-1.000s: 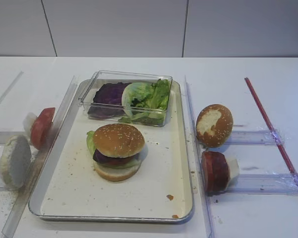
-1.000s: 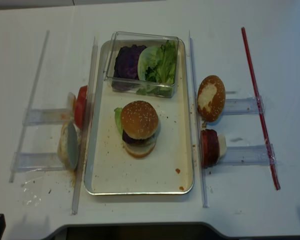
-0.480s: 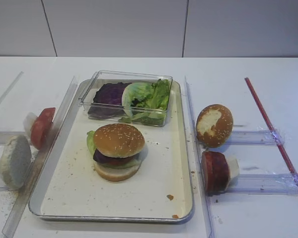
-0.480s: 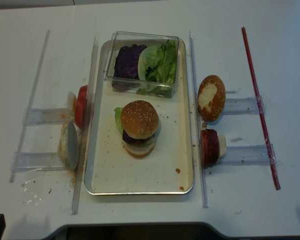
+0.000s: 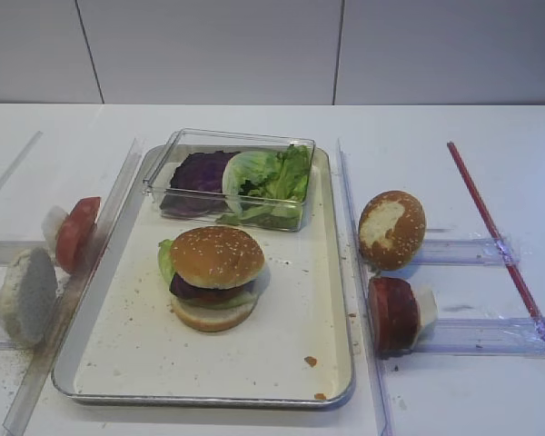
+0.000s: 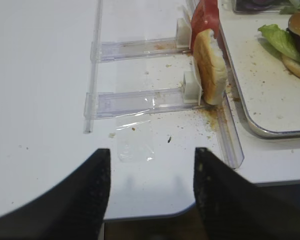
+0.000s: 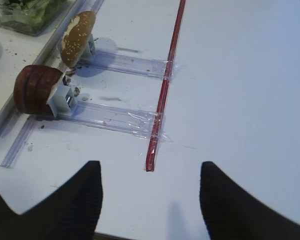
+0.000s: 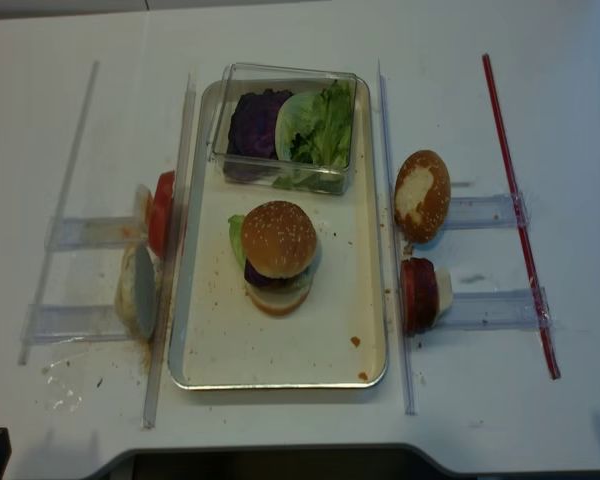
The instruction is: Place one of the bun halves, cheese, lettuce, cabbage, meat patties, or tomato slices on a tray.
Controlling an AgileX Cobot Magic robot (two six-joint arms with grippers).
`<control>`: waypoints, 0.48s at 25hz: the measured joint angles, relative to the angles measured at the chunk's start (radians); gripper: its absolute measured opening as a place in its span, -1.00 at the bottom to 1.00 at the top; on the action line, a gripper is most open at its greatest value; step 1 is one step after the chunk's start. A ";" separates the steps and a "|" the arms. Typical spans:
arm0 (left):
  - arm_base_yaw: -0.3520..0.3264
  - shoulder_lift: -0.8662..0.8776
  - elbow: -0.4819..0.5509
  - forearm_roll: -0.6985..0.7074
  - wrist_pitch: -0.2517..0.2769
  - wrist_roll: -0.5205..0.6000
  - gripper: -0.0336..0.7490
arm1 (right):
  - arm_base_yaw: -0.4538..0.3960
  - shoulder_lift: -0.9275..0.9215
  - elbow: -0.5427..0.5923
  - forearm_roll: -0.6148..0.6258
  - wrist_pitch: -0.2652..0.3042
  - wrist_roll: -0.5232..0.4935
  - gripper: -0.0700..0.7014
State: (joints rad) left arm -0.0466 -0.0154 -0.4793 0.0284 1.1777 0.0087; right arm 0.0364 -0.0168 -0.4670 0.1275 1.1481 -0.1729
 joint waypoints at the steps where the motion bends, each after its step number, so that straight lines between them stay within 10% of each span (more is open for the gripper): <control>1: 0.000 0.000 0.000 0.000 0.000 0.000 0.00 | 0.000 0.000 0.000 0.000 0.000 0.000 0.34; 12: 0.000 0.000 0.000 0.000 0.000 0.000 0.00 | 0.000 0.000 0.000 -0.002 0.000 -0.002 0.34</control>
State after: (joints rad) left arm -0.0466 -0.0154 -0.4793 0.0284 1.1777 0.0087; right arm 0.0364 -0.0168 -0.4670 0.1258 1.1481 -0.1753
